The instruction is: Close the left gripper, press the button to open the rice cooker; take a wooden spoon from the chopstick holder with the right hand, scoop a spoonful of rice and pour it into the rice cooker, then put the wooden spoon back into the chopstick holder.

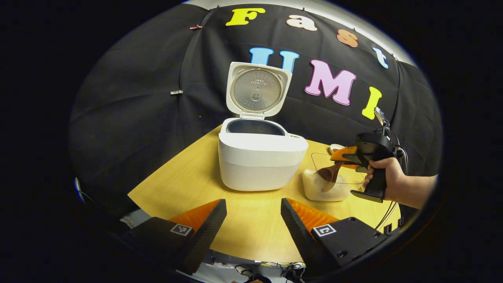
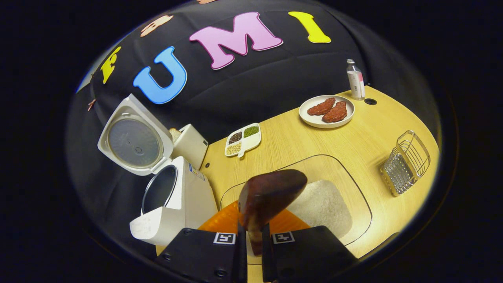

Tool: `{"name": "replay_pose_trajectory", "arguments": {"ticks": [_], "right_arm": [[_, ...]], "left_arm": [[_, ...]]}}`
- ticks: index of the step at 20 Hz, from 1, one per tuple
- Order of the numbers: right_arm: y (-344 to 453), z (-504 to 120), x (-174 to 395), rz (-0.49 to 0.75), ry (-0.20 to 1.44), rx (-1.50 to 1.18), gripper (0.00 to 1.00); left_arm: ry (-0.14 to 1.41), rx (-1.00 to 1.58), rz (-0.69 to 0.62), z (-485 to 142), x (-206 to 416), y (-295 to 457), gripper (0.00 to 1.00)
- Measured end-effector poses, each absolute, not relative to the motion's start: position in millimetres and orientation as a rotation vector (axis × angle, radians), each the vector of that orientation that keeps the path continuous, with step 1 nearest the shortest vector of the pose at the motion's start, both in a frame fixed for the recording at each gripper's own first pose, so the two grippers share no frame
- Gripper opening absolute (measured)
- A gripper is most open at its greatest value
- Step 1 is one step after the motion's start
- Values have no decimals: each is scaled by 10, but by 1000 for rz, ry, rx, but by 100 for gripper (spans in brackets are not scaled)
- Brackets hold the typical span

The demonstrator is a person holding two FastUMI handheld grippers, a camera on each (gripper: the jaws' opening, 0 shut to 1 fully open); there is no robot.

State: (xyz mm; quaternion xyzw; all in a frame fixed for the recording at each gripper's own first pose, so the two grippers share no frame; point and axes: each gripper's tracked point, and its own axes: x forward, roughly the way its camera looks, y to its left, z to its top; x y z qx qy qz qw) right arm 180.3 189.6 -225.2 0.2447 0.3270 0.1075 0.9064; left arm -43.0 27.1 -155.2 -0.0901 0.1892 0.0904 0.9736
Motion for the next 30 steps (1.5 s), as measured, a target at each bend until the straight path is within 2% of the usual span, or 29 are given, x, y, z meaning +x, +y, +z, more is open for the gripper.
{"name": "replay_pose_trajectory", "arguments": {"ticks": [10, 14, 23, 30], "right_arm": [[1344, -2086, 1884, 83, 661, 753, 19], [1248, -1949, 1853, 72, 655, 825, 19], [1369, -1250, 1983, 98, 614, 1047, 19], [1808, -704, 2169, 199, 579, 1060, 19]], "left_arm": [[392, -168, 152, -1583, -460, 179, 96], [391, -143, 125, -1589, -475, 92, 96], [376, -138, 107, -1627, -521, 36, 96], [359, -162, 133, -1614, -528, 96, 96]]}}
